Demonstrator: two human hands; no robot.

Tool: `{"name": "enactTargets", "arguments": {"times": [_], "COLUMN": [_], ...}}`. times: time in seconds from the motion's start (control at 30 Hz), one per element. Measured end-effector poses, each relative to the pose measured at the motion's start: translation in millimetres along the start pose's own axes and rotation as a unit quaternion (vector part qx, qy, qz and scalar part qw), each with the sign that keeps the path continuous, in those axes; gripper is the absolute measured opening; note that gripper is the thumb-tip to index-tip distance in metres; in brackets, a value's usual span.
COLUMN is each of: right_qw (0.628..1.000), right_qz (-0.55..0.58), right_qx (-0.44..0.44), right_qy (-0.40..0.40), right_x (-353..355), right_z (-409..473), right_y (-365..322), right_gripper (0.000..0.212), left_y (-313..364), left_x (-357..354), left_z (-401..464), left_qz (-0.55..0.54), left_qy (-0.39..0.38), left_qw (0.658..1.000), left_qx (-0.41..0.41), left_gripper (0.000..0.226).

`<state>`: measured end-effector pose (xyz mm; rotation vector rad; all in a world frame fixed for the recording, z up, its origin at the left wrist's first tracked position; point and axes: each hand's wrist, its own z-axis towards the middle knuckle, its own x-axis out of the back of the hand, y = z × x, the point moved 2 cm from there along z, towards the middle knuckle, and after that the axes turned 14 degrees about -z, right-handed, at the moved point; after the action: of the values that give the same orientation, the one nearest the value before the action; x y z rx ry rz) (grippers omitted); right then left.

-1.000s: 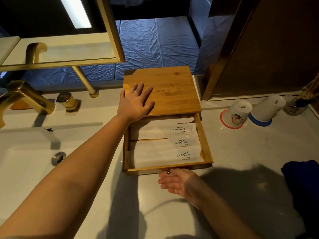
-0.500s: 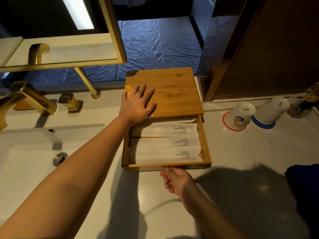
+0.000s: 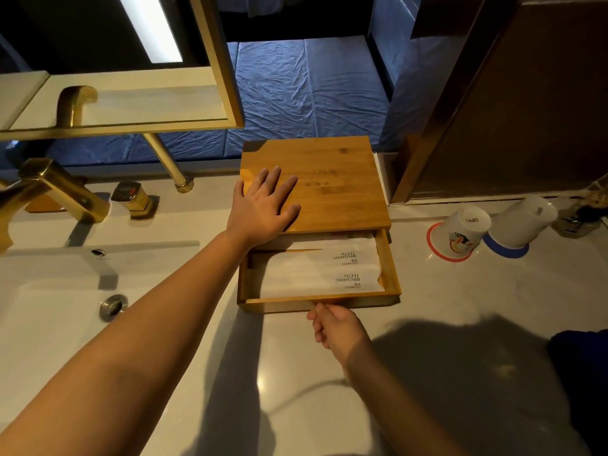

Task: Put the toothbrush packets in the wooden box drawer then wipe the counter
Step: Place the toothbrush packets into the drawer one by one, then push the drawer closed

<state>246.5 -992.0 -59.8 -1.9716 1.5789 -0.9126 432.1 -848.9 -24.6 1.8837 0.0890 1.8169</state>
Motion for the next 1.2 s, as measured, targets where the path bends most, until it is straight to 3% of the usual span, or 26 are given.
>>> {"name": "enactTargets", "arguments": {"times": [0.33,0.6,0.87,1.2], "right_qw": [1.000,0.997,0.997,0.998], "right_qz": [0.009,-0.014,0.028,-0.042], "right_qx": [-0.001,0.060,0.071,0.052], "right_qy": [0.022,0.045,-0.004,0.002], "right_x": [-3.1,3.6,6.4,17.6], "right_z": [25.8,76.3,93.0,80.9], "right_y": [-6.7,-52.1,-55.4,-60.3], "right_gripper": [0.032,0.035,0.035,0.030], "left_y": [-1.5,-3.3,-2.6,4.0], "left_x": [-1.6,-2.5,-4.2,2.0], "left_z": [0.8,1.1,0.3,-2.8], "left_qz": [0.004,0.010,0.012,-0.032], "left_qy": [0.000,-0.001,0.006,0.027], "left_qw": [1.000,1.000,1.000,0.999], "left_qx": [-0.001,0.001,-0.006,-0.008], "left_gripper": [0.061,0.065,0.066,0.058]}}
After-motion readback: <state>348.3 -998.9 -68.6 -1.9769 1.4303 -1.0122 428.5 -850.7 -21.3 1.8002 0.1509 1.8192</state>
